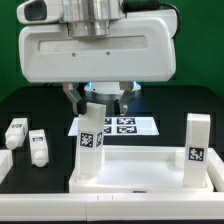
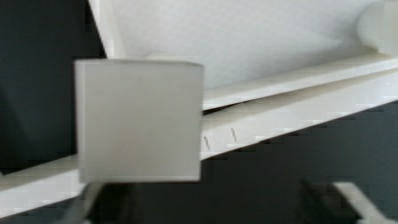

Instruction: Assemble desk

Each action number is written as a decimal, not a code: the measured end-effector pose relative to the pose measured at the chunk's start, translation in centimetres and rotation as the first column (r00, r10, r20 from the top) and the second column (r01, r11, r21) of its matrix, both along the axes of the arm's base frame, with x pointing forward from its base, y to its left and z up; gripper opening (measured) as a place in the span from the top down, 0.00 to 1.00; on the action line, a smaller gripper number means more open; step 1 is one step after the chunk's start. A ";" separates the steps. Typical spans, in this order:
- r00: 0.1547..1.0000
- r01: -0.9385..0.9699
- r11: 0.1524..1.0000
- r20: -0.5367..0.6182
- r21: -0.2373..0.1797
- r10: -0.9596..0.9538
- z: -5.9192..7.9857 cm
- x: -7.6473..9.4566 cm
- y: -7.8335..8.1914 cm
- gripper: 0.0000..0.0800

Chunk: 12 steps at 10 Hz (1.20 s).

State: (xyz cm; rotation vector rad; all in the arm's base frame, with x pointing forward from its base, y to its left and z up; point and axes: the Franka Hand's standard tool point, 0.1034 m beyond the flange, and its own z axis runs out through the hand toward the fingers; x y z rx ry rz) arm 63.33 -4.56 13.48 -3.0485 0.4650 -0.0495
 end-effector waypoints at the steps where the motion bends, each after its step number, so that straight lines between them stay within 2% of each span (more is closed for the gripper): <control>1: 1.000 0.000 1.000 0.000 -0.002 0.000 -0.2 -0.1 -0.2 0.27; 2: 1.000 -0.005 1.000 -0.002 -0.003 0.005 -0.3 -0.3 -0.6 0.20; 4: 1.000 -0.012 1.000 0.005 -0.006 0.012 0.0 -0.1 -1.3 0.19; 7: 1.000 -0.008 1.000 0.002 -0.004 0.008 0.0 -0.2 -1.3 0.19; 8: 1.000 0.013 1.000 -0.016 0.003 -0.013 -0.1 -1.0 -1.6 0.19; 10: 1.000 0.024 1.000 -0.018 0.000 -0.024 -0.9 -2.1 -1.5 0.19; 12: 1.000 0.025 1.000 0.002 -0.013 -0.025 -2.0 -2.3 -1.7 0.19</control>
Offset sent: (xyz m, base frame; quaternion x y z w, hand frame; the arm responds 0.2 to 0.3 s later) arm 0.0091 -0.0120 0.0104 0.0151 -0.0019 -0.0251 0.9996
